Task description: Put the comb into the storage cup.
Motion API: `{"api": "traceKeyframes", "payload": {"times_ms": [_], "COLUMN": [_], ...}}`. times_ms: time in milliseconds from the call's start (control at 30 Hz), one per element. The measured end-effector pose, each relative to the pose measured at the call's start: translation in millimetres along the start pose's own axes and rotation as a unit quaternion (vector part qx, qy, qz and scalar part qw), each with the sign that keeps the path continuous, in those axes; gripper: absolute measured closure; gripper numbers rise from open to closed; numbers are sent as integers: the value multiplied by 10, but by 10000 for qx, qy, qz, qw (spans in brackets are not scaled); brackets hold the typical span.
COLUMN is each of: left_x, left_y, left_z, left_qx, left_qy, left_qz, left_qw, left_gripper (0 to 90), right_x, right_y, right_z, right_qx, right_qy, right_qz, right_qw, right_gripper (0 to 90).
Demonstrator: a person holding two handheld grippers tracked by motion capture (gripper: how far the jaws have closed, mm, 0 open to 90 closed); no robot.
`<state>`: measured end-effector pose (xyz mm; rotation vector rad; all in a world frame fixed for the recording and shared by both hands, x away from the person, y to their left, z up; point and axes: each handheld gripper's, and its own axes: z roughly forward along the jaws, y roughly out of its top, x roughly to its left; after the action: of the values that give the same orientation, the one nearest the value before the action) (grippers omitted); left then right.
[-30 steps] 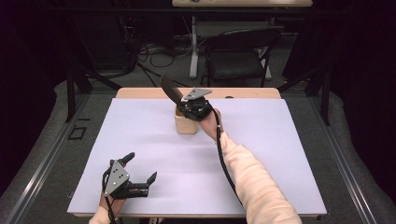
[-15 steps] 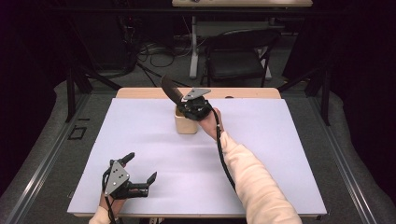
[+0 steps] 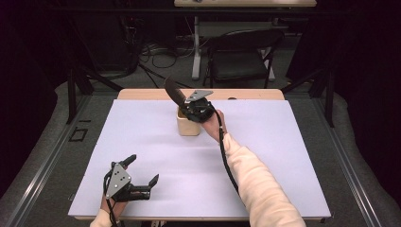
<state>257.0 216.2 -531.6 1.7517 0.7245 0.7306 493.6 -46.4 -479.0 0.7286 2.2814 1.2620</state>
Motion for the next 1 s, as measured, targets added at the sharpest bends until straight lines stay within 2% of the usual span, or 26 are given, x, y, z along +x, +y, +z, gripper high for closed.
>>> {"api": "traceKeyframes", "payload": {"times_ms": [433, 1000], "left_x": [1, -3], "left_y": [-2, -2], "left_z": [1, 4], "left_qx": [3, 11], "left_qy": [-1, -17], "left_qz": [-2, -1], "left_qw": [10000, 10000], "left_gripper": [2, 2], "right_x": [12, 22], "right_y": [-26, -31], "right_z": [51, 58], "right_qx": [167, 238], "right_qy": [-40, -150], "right_qz": [28, 25], "right_qw": [9998, 9996], "right_gripper": [716, 707]}}
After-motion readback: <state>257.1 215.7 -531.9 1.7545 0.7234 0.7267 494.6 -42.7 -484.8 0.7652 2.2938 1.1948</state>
